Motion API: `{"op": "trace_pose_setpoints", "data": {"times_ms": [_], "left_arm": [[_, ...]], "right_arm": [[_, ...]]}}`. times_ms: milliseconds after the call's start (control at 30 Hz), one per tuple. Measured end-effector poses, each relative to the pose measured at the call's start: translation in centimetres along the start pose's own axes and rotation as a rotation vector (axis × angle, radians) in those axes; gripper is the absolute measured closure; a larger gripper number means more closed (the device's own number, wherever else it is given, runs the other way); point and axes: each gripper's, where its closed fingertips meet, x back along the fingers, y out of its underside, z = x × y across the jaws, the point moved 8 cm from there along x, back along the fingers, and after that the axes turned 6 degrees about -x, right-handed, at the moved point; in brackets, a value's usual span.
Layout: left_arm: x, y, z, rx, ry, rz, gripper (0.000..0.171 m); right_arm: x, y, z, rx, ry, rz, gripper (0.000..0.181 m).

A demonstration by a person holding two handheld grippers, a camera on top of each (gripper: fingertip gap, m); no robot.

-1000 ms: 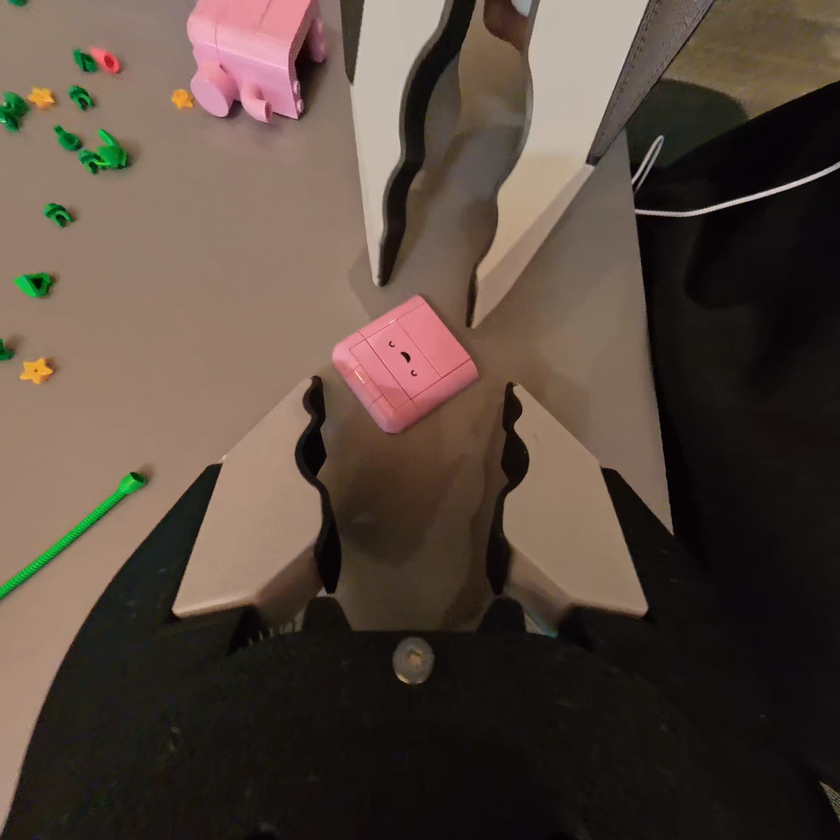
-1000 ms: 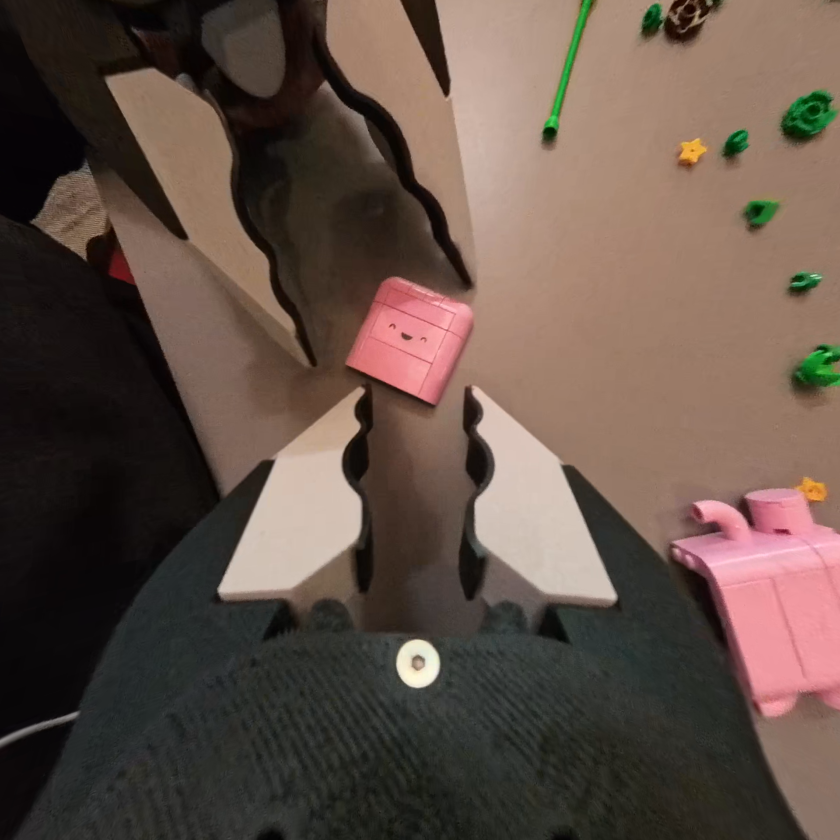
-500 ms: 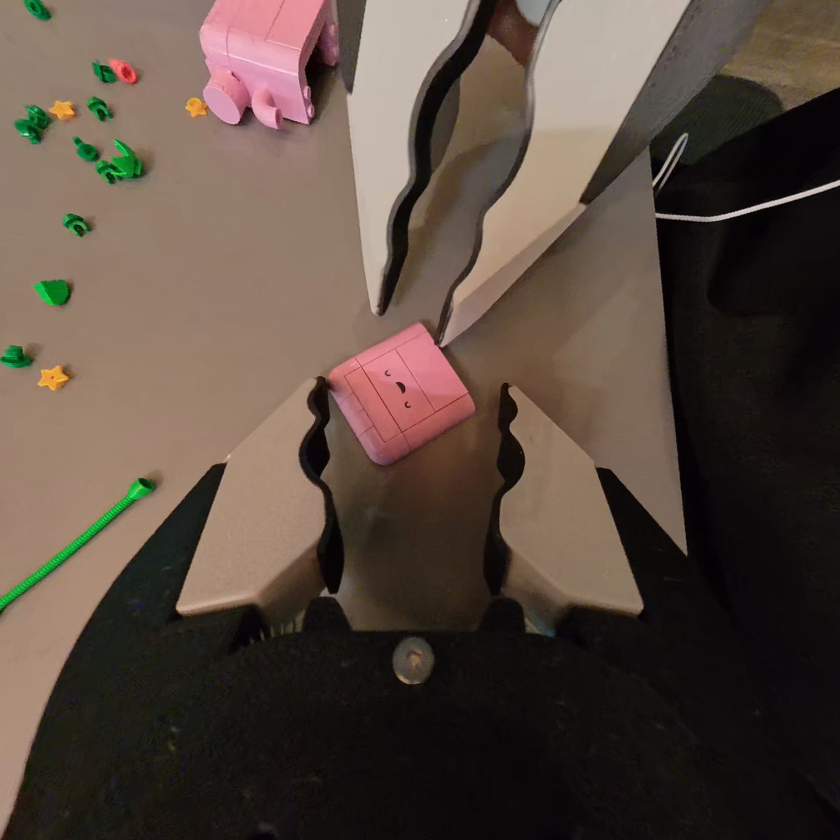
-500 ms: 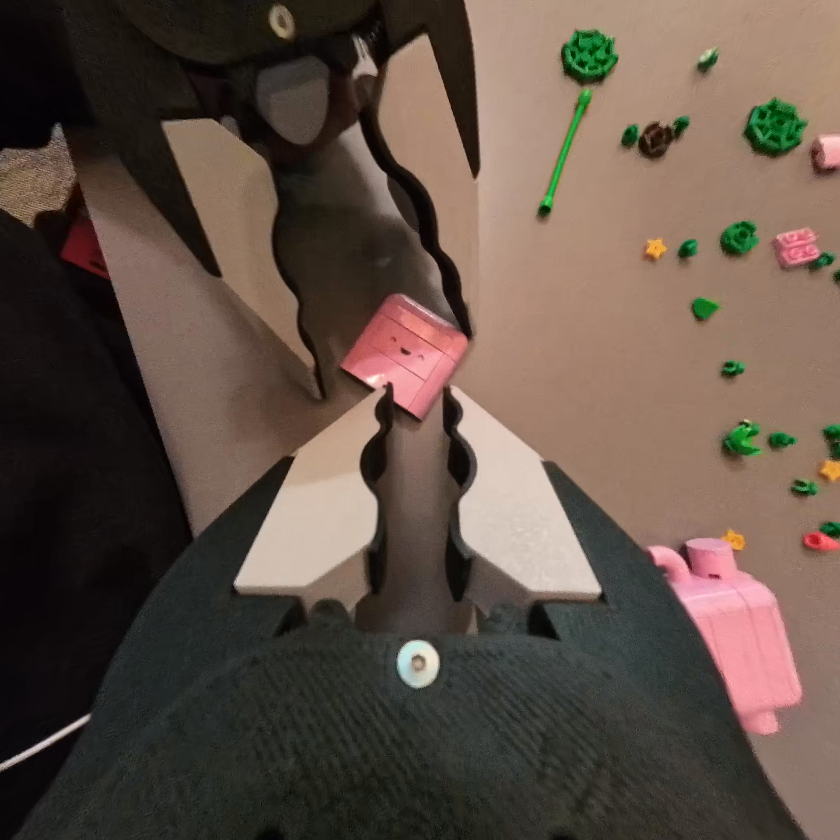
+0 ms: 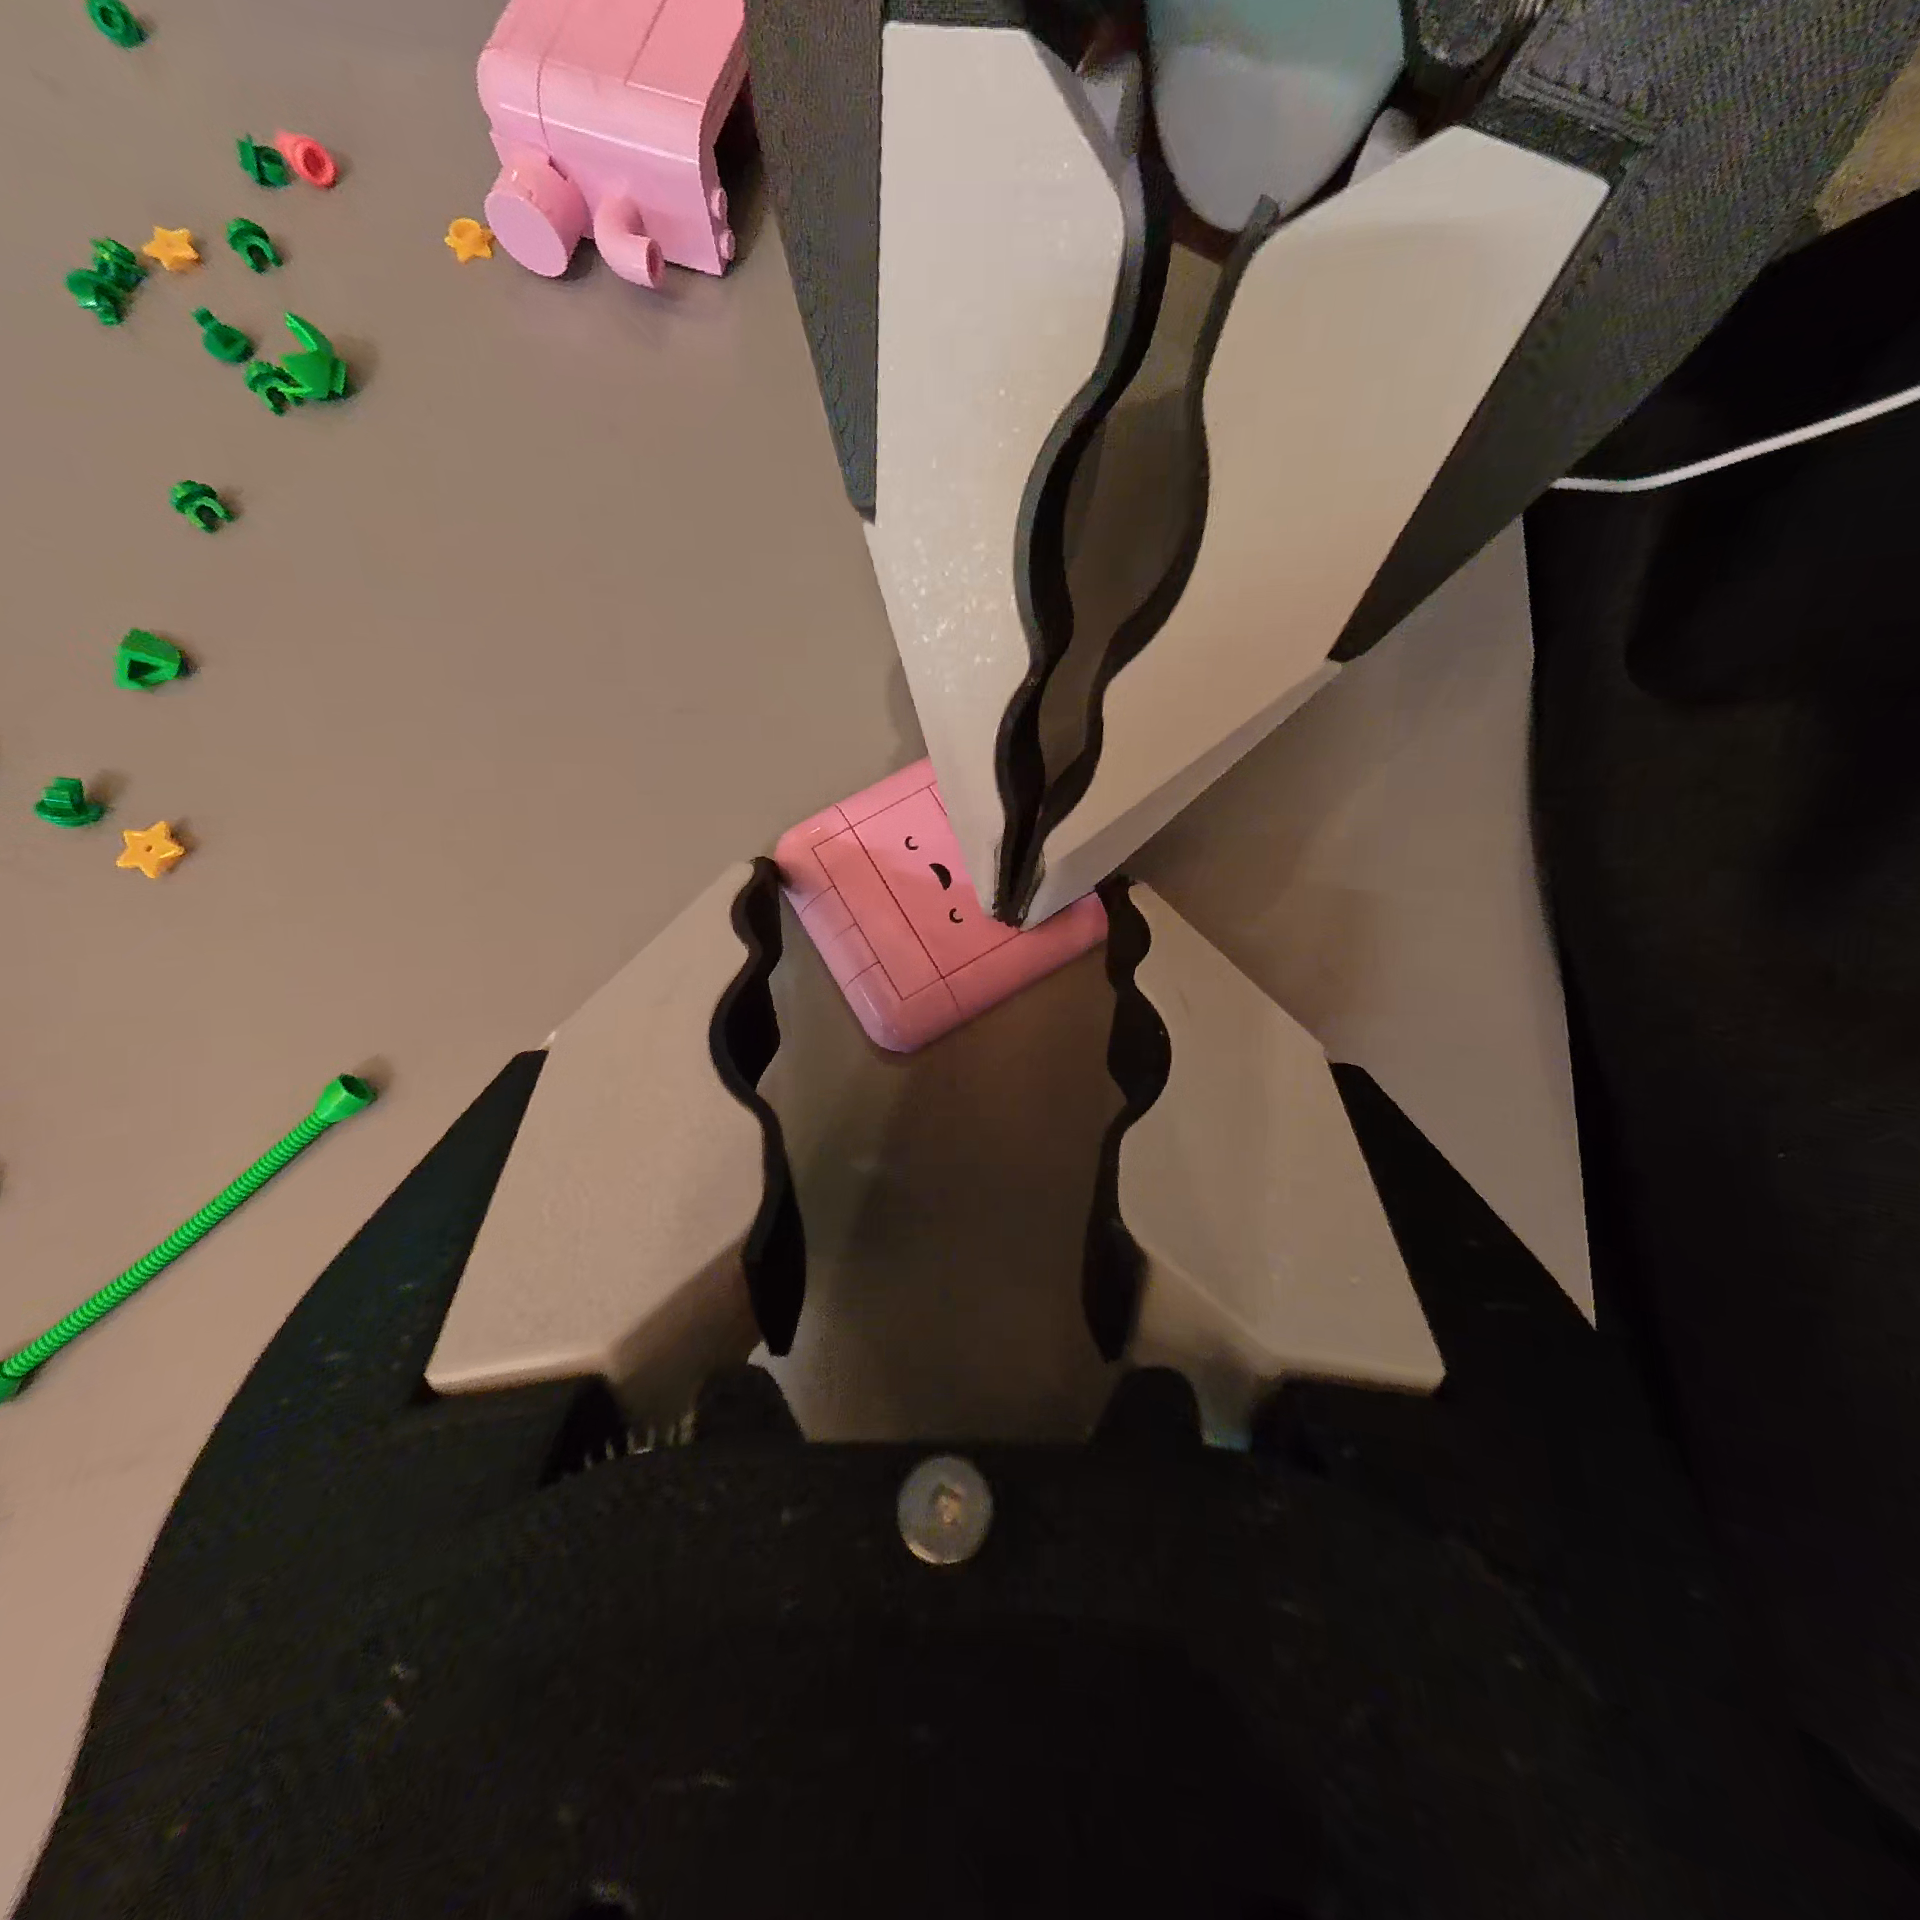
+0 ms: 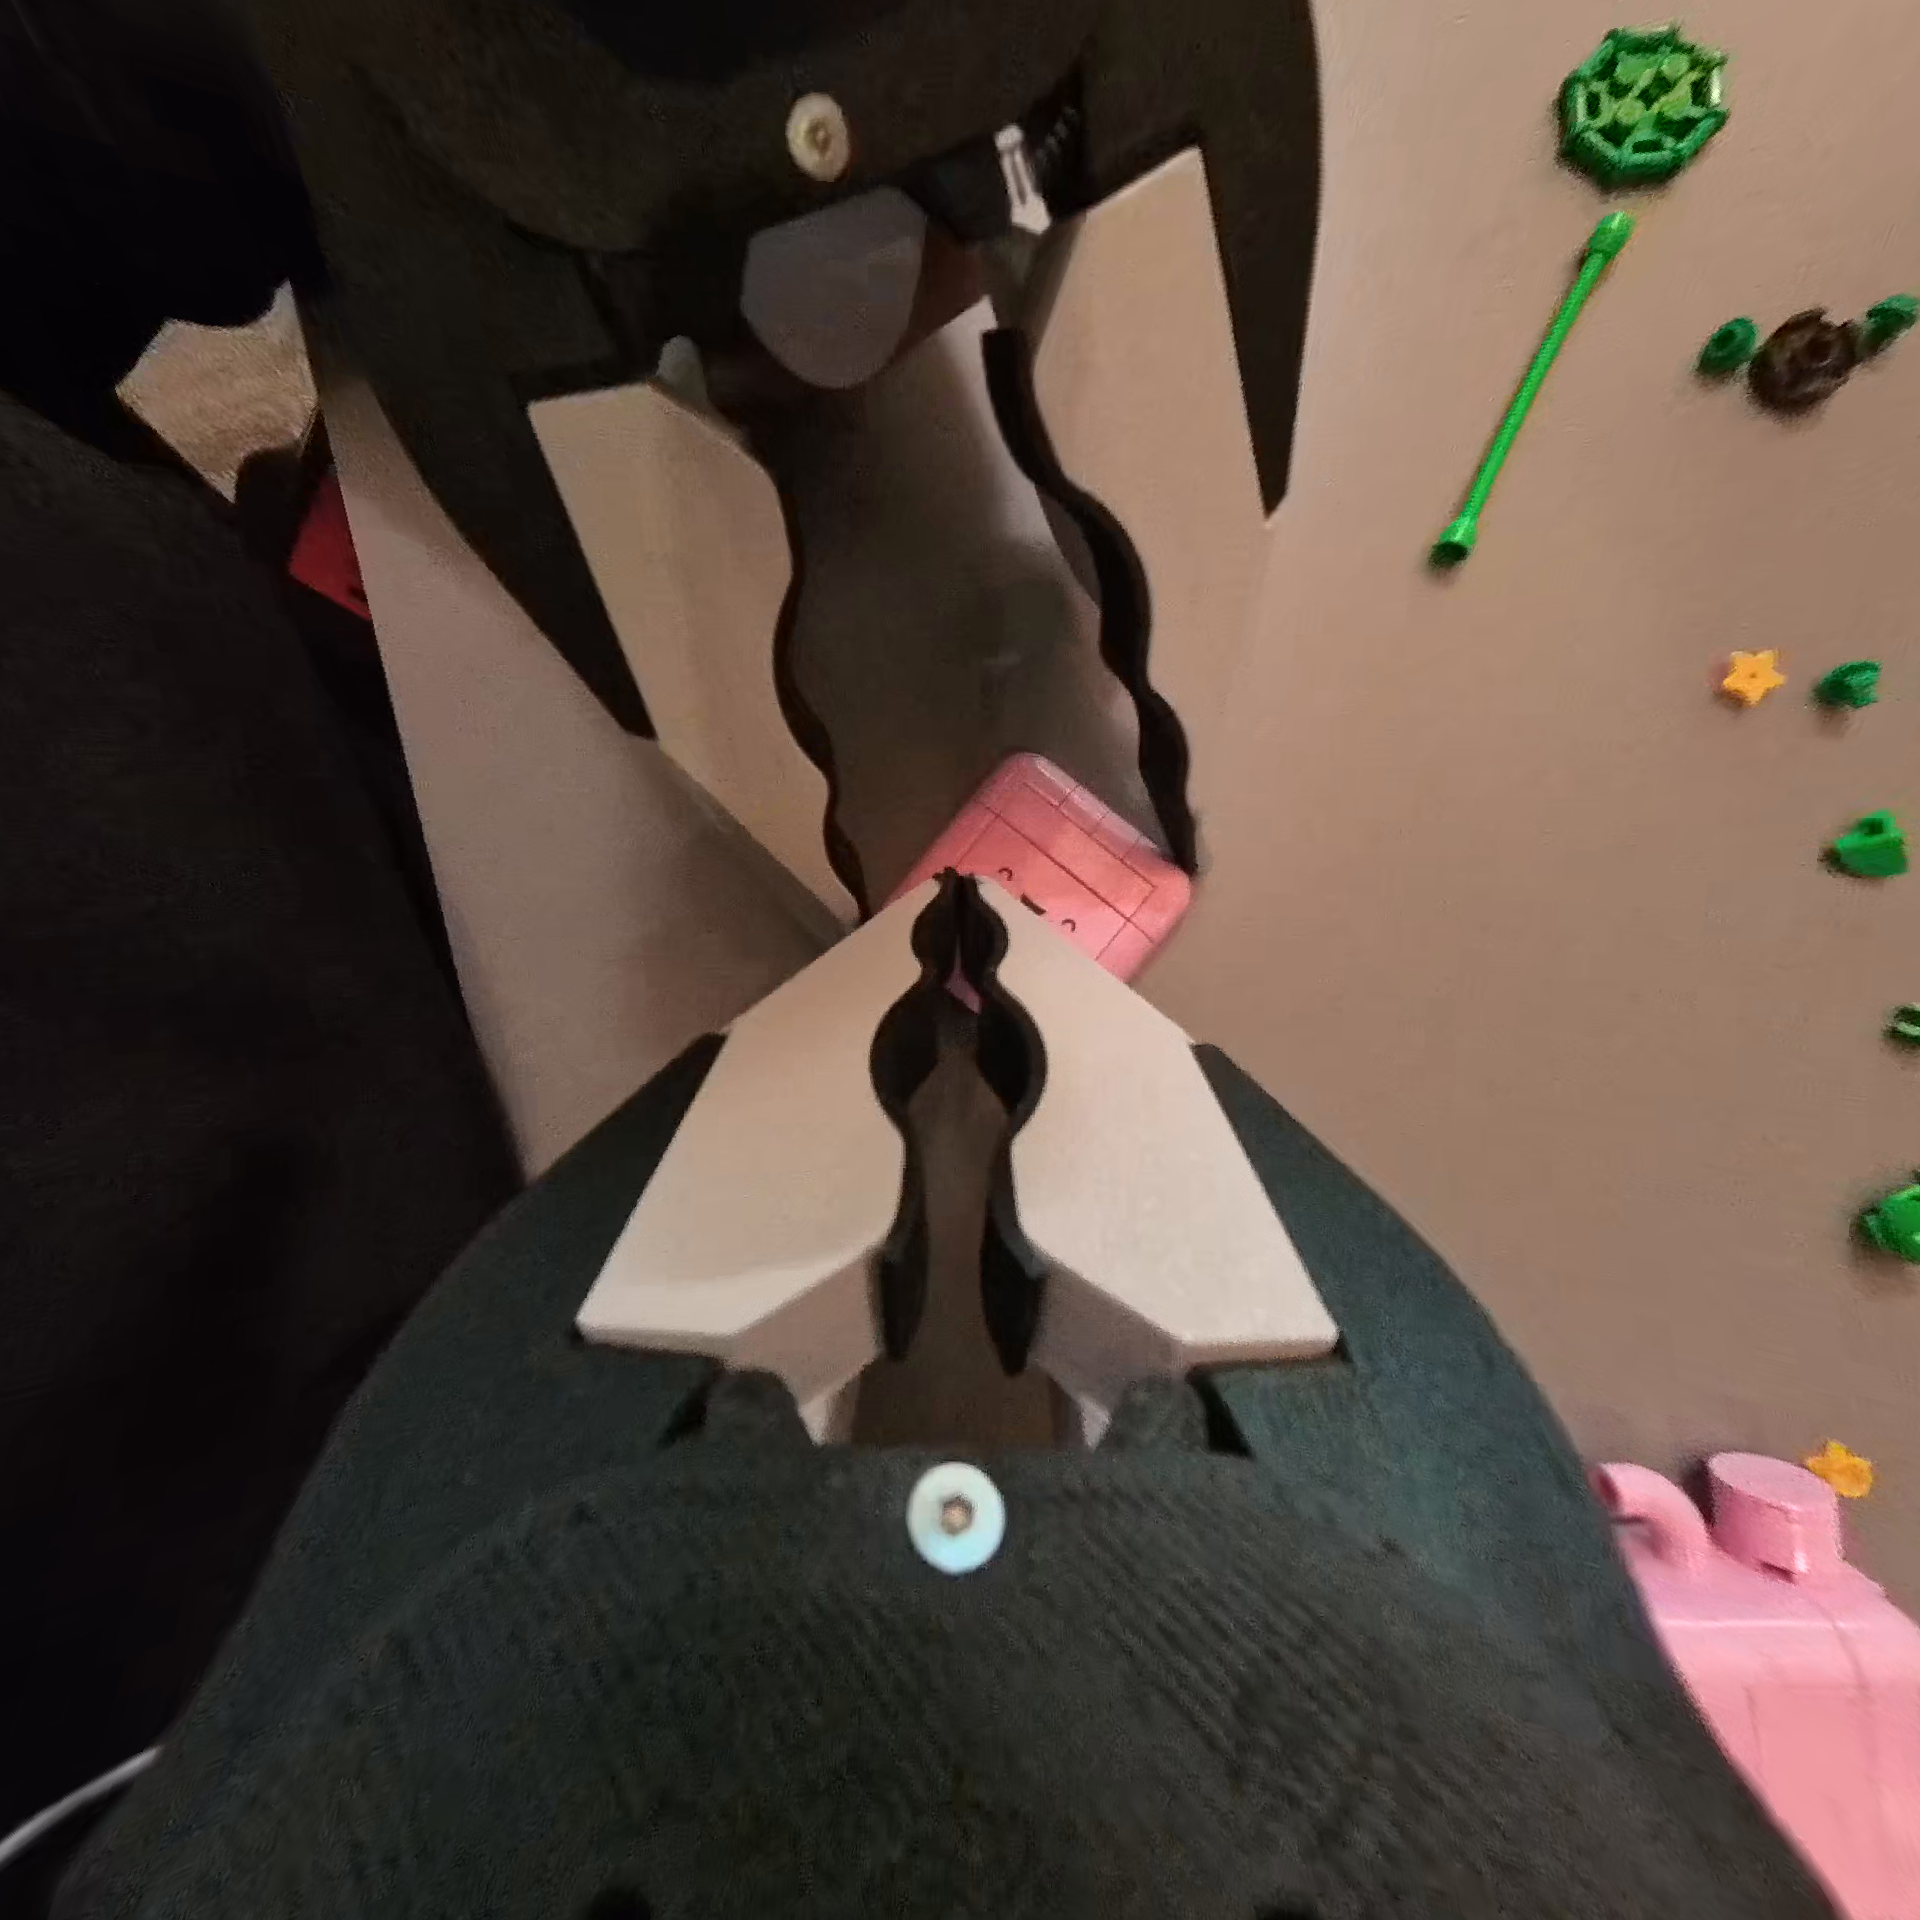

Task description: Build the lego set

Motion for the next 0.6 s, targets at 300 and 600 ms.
{"op": "trace_pose_setpoints", "data": {"times_ms": [300,600], "left_arm": [[0.0,0.0,0.0,-0.003,-0.003,-0.001,0.112],[0.0,0.0,0.1,-0.002,-0.003,-0.001,0.112]], "right_arm": [[1.1,0.2,1.0,0.036,0.09,0.034,0.181],[0.8,0.9,0.2,0.033,0.052,0.0,0.181]]}}
